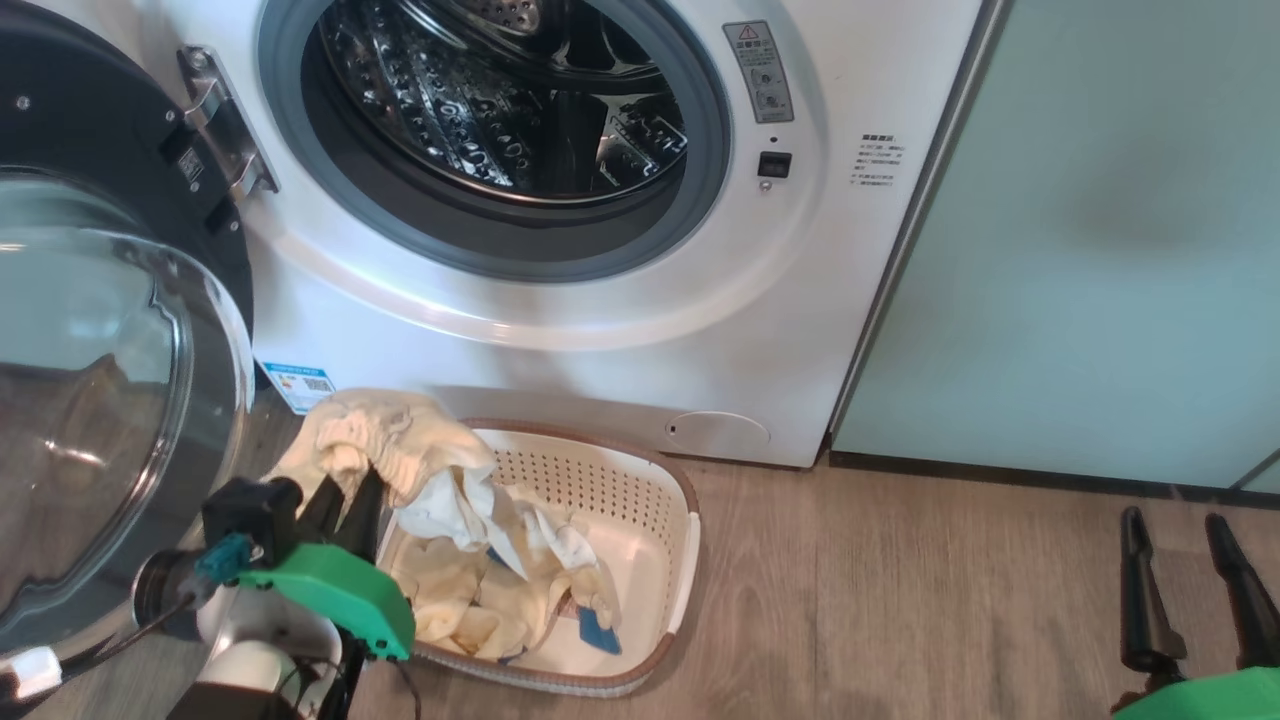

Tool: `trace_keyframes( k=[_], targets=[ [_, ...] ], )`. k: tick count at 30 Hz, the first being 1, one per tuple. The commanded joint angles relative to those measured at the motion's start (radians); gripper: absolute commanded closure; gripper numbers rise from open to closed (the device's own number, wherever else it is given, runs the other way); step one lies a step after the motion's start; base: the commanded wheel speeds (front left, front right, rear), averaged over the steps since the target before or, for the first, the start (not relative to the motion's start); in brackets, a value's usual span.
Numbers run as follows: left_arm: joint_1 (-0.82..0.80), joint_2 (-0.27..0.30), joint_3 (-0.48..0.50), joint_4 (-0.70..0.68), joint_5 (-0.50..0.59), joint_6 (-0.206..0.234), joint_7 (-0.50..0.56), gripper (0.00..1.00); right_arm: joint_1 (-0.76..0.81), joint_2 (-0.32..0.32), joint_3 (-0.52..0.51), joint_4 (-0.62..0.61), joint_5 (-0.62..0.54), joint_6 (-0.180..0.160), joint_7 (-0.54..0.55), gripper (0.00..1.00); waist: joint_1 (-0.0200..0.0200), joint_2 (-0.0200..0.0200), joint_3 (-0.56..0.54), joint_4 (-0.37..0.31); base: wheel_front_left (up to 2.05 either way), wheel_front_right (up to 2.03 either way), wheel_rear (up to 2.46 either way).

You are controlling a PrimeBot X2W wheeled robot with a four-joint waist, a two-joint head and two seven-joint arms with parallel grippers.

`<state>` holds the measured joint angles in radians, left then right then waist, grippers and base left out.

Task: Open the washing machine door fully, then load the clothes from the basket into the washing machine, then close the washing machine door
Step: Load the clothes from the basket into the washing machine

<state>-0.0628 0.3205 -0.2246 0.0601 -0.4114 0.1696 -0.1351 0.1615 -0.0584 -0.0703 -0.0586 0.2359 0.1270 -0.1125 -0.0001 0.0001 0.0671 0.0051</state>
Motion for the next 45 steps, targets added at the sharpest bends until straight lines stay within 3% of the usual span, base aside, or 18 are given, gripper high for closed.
trace_keyframes(
  k=[1, 28, 45],
  targets=[
    [-0.037, 0.035, 0.053, -0.042, -0.004, 0.006, 0.001, 1.0, -0.023, -0.01, 0.013, -0.04, -0.008, 0.004, 0.005, 0.0, 0.0001, -0.0001, -0.003, -0.002, 0.0, 0.0, 0.0],
    [-0.062, 0.036, 0.041, -0.053, -0.021, 0.019, 0.011, 1.0, -0.031, 0.004, 0.023, -0.047, -0.005, 0.004, 0.013, 0.0, 0.0001, -0.0001, 0.014, -0.018, 0.0, 0.0, 0.0],
    [-0.253, 0.044, 0.052, 0.073, -0.065, -0.034, 0.012, 1.0, -0.09, 0.006, 0.059, -0.025, 0.023, 0.004, -0.016, 0.0, 0.0001, -0.0001, 0.135, -0.096, 0.0, 0.0, 0.0]
  ],
)
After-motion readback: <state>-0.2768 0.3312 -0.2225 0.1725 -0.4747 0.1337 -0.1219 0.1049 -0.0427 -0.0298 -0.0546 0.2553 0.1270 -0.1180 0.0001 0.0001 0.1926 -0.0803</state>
